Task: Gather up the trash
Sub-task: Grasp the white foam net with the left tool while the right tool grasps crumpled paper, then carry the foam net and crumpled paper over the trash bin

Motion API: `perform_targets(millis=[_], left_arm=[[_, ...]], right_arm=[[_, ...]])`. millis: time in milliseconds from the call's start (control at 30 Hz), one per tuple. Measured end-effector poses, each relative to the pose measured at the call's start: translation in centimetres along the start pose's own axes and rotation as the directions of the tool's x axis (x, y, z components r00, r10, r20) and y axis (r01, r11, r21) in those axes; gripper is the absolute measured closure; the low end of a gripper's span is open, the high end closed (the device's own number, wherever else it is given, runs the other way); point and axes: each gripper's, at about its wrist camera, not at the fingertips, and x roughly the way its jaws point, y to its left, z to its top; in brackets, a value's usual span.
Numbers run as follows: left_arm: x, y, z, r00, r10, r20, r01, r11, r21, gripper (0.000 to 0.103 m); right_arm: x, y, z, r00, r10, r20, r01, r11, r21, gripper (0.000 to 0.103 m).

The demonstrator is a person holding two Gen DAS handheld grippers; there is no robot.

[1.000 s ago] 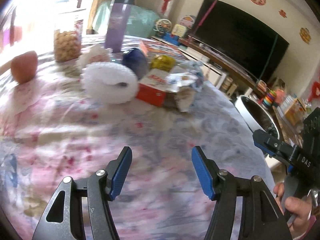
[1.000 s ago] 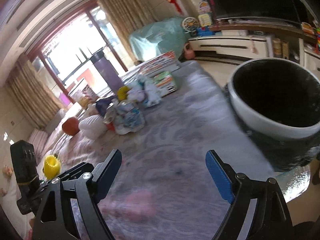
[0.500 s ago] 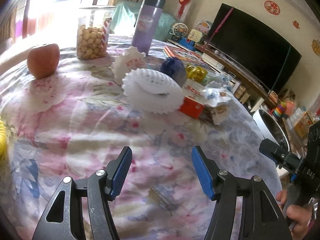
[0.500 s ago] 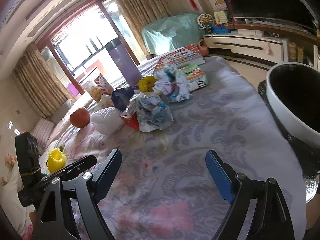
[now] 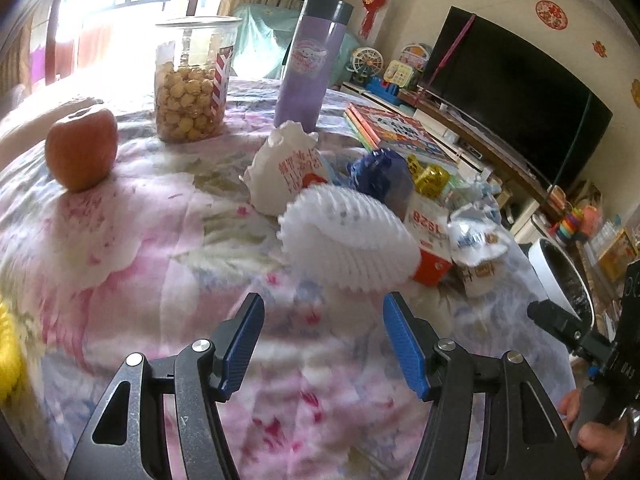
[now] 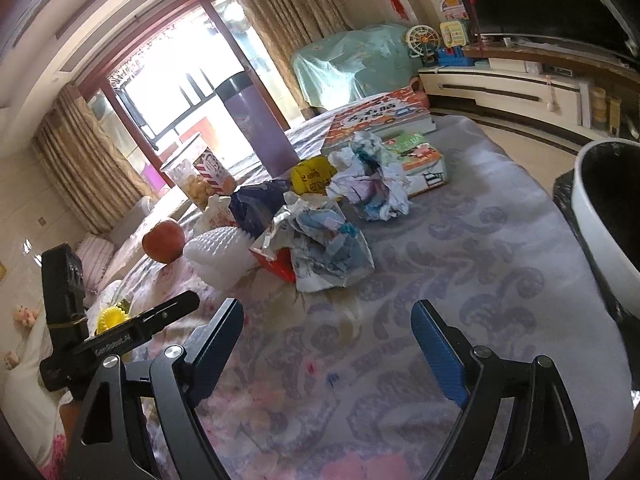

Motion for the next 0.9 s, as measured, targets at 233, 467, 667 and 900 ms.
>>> perform_targets(millis=[233, 467, 667, 900], left_arm=[[2.0, 1.8, 1.7, 0.999, -0.037, 0.009, 0.037, 0.999, -0.034, 0.043], [4.9, 1.0, 1.9, 0.997, -0.076, -0.027, 0.076, 0.997, 0.012, 0.092], [4.1, 0.7, 1.5, 0.997, -0.076, 0.01, 0.076, 0.997, 0.022, 0.096], [1.7, 0.1, -0.4, 0.994, -0.101, 0.029, 0.1, 0.995, 0.029, 0.097]], right_arm=[[2.0, 0.5, 1.1, 1.0, -0.002, 0.008, 0.002, 1.0, -0.017, 0.016], [4.2, 0.8, 1.6, 0.999, -0.027, -0.021, 0.026, 0.999, -0.036, 0.069], [3.2, 0.7, 0.8, 1.0, -0.013, -0.011, 0.012, 0.999, -0.049, 0.098], [1.0, 0.6, -0.1, 1.0, -0.003, 0.001, 0.003, 0.998, -0.057, 0.101]])
